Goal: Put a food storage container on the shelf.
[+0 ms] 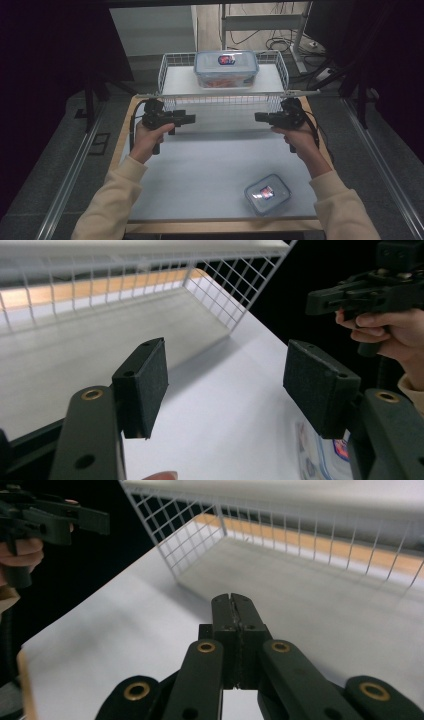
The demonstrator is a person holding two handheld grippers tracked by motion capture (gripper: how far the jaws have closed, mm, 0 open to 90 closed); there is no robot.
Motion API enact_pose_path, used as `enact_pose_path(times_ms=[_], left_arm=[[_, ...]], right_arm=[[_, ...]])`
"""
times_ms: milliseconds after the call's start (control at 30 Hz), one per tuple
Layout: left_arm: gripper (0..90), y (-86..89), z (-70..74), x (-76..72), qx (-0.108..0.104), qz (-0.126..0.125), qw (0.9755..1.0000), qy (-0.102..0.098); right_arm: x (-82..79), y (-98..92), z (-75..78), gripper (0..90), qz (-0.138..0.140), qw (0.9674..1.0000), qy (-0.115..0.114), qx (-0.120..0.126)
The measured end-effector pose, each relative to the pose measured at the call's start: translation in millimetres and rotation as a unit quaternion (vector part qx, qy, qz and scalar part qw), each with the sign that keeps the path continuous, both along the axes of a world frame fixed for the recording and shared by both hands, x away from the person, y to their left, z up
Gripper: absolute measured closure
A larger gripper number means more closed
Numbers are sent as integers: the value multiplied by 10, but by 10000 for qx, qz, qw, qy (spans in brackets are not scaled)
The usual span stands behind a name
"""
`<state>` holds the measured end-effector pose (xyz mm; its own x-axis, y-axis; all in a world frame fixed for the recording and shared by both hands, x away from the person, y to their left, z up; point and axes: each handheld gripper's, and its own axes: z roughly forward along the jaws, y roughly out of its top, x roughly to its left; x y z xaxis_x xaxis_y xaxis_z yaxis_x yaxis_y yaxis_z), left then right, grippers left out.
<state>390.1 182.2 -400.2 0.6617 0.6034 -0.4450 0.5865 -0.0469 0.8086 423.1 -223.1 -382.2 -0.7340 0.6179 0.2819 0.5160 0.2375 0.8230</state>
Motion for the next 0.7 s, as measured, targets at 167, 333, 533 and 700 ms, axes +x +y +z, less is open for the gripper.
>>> enact_pose_path(times_ms=[167, 333, 533, 700], left_arm=[[337, -31, -170, -131, 18, -103, 9999, 67], [340, -67, -352, -270, 179, -110, 9998, 55], [341, -86, -651, -412, 175, -256, 9989, 365], [339, -129, -762, -456, 232, -281, 9984, 430]], right_arm=[[-128, -174, -203, 895, 125, 9995, 244, 131], [-266, -278, -430, 885, 232, 9987, 434, 102], [-456, -459, -790, 888, 168, 9972, 727, 1], [-510, -561, -929, 888, 70, 9966, 802, -158]])
